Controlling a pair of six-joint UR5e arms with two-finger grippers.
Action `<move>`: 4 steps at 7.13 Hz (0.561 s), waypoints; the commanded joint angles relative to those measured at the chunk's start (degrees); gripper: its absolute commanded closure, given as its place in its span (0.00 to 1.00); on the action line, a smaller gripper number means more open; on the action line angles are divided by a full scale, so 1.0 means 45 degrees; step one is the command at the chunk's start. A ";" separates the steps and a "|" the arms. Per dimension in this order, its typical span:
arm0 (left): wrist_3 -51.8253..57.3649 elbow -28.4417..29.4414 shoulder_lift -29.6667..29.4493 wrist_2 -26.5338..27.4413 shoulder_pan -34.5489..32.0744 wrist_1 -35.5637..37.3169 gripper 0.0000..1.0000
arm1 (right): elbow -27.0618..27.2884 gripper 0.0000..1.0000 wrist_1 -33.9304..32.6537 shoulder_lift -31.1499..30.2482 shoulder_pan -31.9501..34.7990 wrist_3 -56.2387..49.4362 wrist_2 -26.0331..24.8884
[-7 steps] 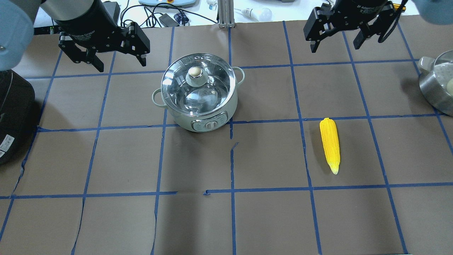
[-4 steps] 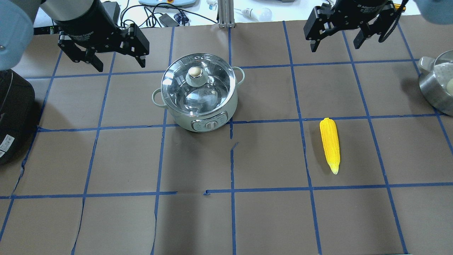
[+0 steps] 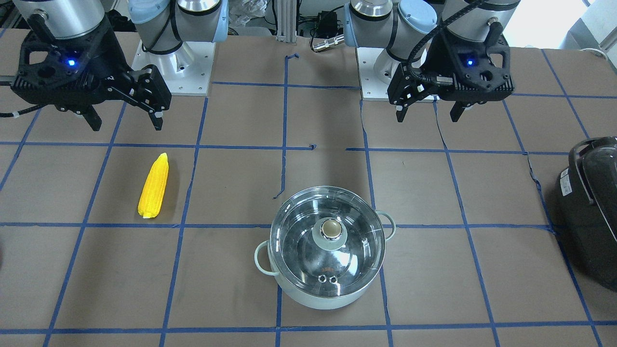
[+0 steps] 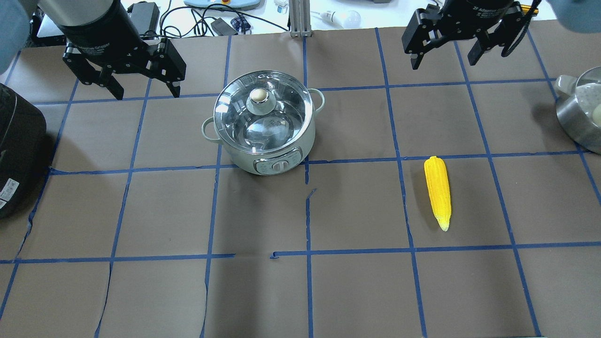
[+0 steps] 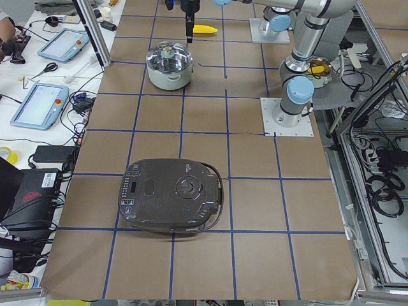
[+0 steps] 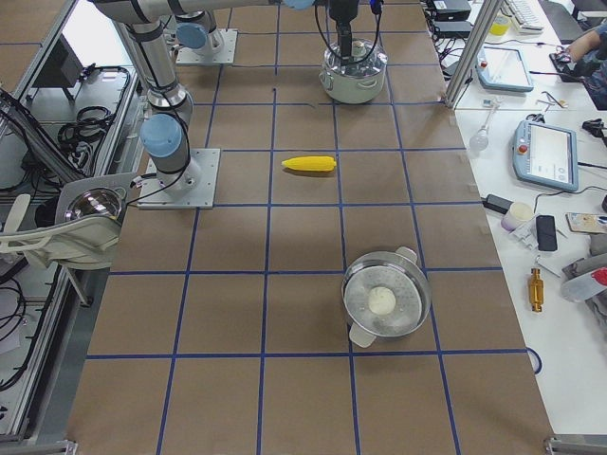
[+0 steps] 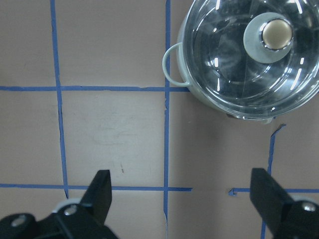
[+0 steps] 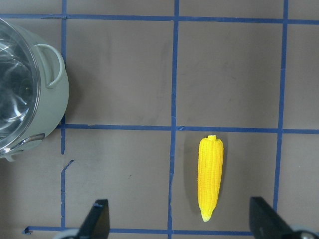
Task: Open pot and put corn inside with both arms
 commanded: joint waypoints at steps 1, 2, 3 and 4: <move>0.0102 0.0027 -0.0061 0.0002 -0.0020 0.0040 0.00 | 0.0003 0.00 0.0000 -0.0006 -0.0013 -0.0019 0.0001; 0.0122 0.0047 -0.0139 -0.0017 -0.0039 0.0099 0.00 | 0.0003 0.00 0.0000 -0.0006 -0.0013 0.0000 0.0001; 0.0141 0.0028 -0.0139 0.0002 -0.0039 0.0119 0.00 | 0.0003 0.00 -0.0019 -0.0006 -0.0013 0.0000 0.0001; 0.0122 0.0027 -0.0178 -0.0017 -0.0059 0.0235 0.00 | 0.0003 0.00 -0.0039 0.0033 0.0007 0.0000 0.0020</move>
